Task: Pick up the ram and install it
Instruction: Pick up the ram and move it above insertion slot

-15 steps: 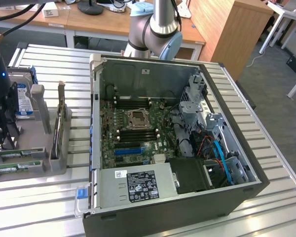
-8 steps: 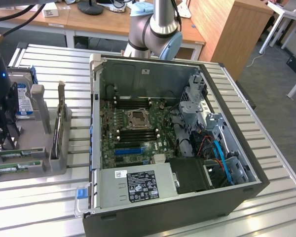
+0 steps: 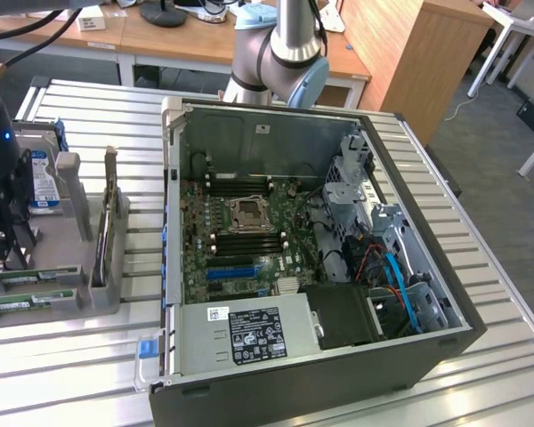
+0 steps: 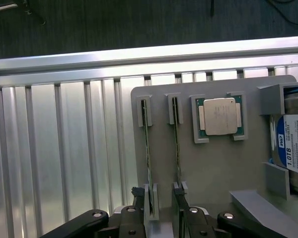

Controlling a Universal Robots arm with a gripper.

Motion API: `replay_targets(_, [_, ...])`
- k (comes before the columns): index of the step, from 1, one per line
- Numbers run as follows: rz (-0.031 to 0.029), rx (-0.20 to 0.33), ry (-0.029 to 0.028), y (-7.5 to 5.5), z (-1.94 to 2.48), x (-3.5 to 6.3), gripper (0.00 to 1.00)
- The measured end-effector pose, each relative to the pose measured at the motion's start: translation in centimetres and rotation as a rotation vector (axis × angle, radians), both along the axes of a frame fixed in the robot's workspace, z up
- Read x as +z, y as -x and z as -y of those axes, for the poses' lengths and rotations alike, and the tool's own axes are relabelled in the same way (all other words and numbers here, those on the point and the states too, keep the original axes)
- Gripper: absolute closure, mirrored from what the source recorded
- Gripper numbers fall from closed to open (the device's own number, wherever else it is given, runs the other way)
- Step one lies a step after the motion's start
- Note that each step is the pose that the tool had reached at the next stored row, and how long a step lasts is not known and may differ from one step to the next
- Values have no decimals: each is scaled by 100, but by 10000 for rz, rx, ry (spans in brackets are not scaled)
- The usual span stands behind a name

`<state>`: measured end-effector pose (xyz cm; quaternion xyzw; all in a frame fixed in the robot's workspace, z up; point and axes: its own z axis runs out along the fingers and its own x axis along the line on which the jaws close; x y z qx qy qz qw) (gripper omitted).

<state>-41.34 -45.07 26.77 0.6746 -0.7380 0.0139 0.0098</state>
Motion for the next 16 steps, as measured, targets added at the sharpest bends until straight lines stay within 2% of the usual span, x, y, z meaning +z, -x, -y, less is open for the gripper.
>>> replay_targets(16, [-4, 0, 3, 1, 1, -28, 64])
